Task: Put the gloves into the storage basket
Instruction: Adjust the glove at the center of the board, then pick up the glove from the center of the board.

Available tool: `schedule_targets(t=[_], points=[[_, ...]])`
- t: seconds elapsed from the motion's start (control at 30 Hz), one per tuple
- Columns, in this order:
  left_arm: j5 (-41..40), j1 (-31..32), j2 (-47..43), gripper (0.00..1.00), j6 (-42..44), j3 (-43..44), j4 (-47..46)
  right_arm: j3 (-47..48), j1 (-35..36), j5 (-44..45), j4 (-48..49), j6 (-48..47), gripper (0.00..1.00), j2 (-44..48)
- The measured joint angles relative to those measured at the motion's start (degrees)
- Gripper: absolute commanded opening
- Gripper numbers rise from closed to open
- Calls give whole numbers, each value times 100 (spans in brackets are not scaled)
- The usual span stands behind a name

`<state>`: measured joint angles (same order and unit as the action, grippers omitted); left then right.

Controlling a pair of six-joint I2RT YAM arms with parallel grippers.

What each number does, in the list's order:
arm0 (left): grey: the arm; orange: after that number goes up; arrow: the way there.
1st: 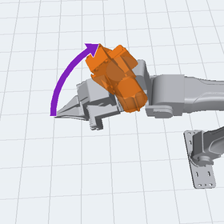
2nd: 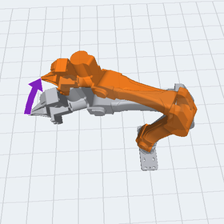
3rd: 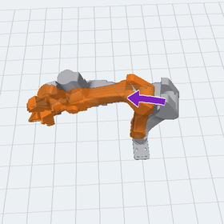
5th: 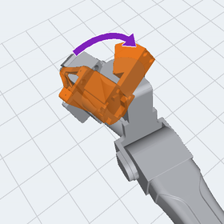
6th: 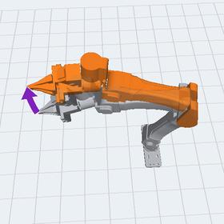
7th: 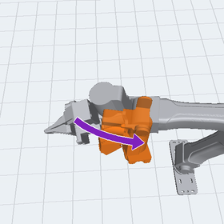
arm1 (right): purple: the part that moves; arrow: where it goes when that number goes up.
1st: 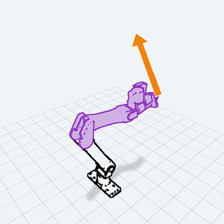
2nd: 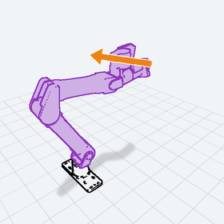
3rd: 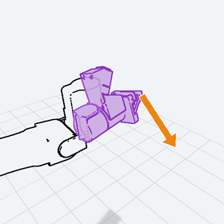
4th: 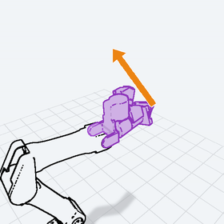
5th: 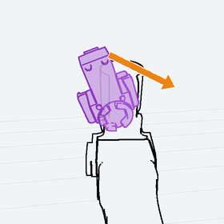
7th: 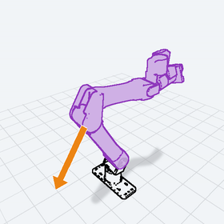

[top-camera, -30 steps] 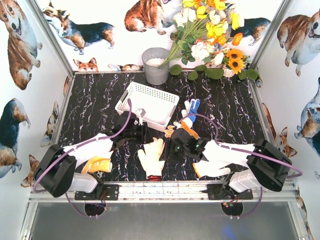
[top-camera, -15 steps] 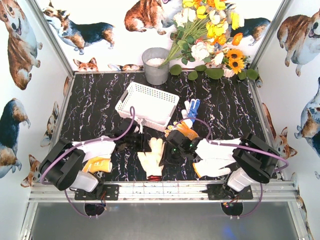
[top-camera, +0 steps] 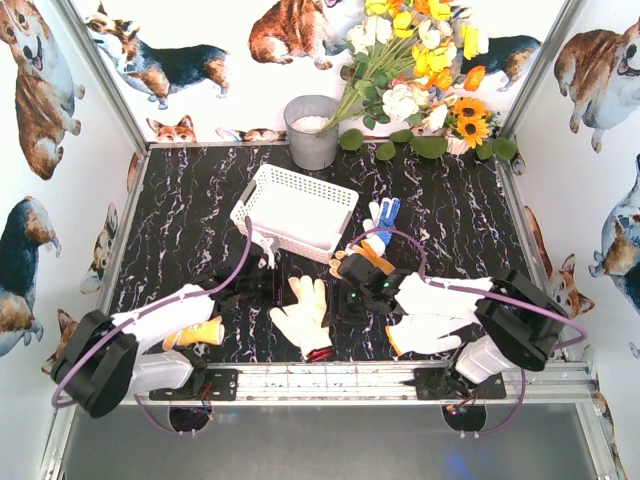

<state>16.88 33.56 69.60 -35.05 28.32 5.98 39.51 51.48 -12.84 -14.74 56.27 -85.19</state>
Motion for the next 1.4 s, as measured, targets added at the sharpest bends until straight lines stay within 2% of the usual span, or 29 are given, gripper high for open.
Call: schedule_targets(t=[0.07,0.2,0.57,0.87,1.1,1.17,1.4], points=[[55,0,-166,38,7,42,33,-103,-20,-142,39,-42,51,164],[365,15,-232,29,-20,120,-13,-420,-31,-481,264,26,53,404],[1198,308,-109,15,-503,-308,-581,-896,-87,-955,1147,498,52,297],[1292,398,562,9,-632,-656,-688,-975,-173,-1309,1897,774,52,-74],[1237,400,581,9,-634,-651,-667,-975,-175,-1613,2332,925,50,-358],[1224,402,577,9,-640,-651,-664,-997,-177,-1711,2514,994,45,-459],[992,411,376,13,-643,-654,-529,-1191,-177,-1847,2868,1274,15,-632]])
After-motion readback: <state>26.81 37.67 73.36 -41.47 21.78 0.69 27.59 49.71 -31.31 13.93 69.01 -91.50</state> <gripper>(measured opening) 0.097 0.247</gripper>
